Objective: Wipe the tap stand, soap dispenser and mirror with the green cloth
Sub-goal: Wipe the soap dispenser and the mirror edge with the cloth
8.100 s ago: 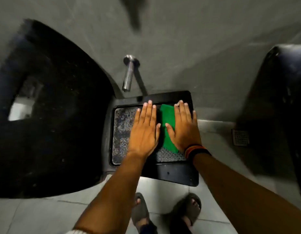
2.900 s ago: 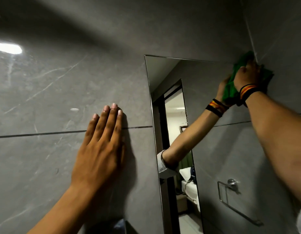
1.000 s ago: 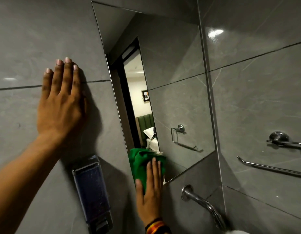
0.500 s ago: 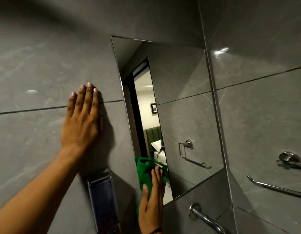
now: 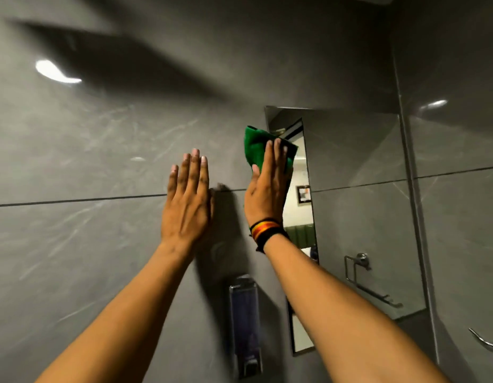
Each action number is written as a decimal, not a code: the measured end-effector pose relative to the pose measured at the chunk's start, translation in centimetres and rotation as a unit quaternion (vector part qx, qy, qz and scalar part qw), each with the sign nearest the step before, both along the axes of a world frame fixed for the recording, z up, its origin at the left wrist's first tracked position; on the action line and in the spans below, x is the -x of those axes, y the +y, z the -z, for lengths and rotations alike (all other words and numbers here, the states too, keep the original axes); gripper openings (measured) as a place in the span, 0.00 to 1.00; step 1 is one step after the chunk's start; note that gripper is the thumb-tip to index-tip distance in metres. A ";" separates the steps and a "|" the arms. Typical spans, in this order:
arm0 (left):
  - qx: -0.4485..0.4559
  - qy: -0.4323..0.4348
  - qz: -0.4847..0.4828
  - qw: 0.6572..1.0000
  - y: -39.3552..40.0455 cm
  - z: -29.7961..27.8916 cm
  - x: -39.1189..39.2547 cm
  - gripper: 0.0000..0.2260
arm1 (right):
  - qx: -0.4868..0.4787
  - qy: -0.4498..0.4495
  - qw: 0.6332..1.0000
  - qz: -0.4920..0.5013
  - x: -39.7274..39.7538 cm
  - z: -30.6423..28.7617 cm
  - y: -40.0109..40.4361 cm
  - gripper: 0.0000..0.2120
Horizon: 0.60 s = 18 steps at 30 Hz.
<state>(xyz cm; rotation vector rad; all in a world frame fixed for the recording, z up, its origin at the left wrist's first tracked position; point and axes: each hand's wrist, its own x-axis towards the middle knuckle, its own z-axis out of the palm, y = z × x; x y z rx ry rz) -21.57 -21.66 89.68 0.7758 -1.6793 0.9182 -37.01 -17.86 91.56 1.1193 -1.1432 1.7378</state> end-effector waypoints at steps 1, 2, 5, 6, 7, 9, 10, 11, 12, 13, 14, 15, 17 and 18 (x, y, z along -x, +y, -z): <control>0.001 0.006 -0.008 1.000 0.5 -0.1 -1.3 0.29 | -0.015 0.016 1.000 0.004 -1.7 -0.8 0.1 0.26; 0.002 0.006 -0.015 1.000 0.9 0.0 -2.2 0.29 | -0.030 0.030 0.999 0.010 -3.0 -1.4 0.1 0.26; 0.001 -0.005 -0.030 1.000 2.4 0.8 -4.8 0.30 | -0.078 0.067 0.994 0.024 -6.7 -1.5 0.3 0.27; -0.003 -0.008 -0.036 0.999 2.9 1.1 -5.7 0.30 | -0.087 0.074 0.993 0.026 -7.8 -1.3 0.5 0.28; -0.007 -0.010 -0.038 0.999 3.3 1.3 -6.5 0.30 | -0.093 0.079 0.992 0.027 -8.7 -1.0 0.7 0.28; -0.018 -0.008 -0.046 0.999 4.3 1.7 -8.5 0.29 | -0.100 0.083 0.991 0.026 -10.5 -0.4 1.6 0.28; -0.020 -0.009 -0.050 0.998 4.8 1.8 -9.3 0.29 | -0.103 0.083 0.991 0.025 -11.3 -0.2 2.0 0.28; -0.022 -0.009 -0.053 0.998 5.3 1.9 -10.4 0.29 | -0.104 0.084 0.991 0.024 -12.2 0.0 2.6 0.28; -0.022 -0.010 -0.053 0.998 5.9 2.1 -11.5 0.29 | -0.104 0.084 0.991 0.023 -13.1 0.2 3.2 0.28; -0.021 -0.012 -0.054 0.998 6.2 2.2 -12.2 0.29 | -0.104 0.082 0.991 0.024 -13.7 0.2 3.8 0.27; -0.021 -0.011 -0.055 0.998 6.7 2.3 -13.1 0.29 | -0.102 0.080 0.991 0.025 -14.3 0.2 4.4 0.27; -0.021 -0.011 -0.055 0.998 7.1 2.3 -13.6 0.29 | -0.101 0.078 0.991 0.026 -14.8 0.2 4.9 0.28; -0.028 -0.007 -0.054 0.998 7.9 2.5 -14.7 0.29 | -0.099 0.075 0.992 0.026 -15.9 0.2 5.9 0.28; -0.033 -0.004 -0.051 0.998 8.2 2.6 -14.9 0.29 | -0.102 0.075 0.992 0.026 -16.3 0.2 6.2 0.28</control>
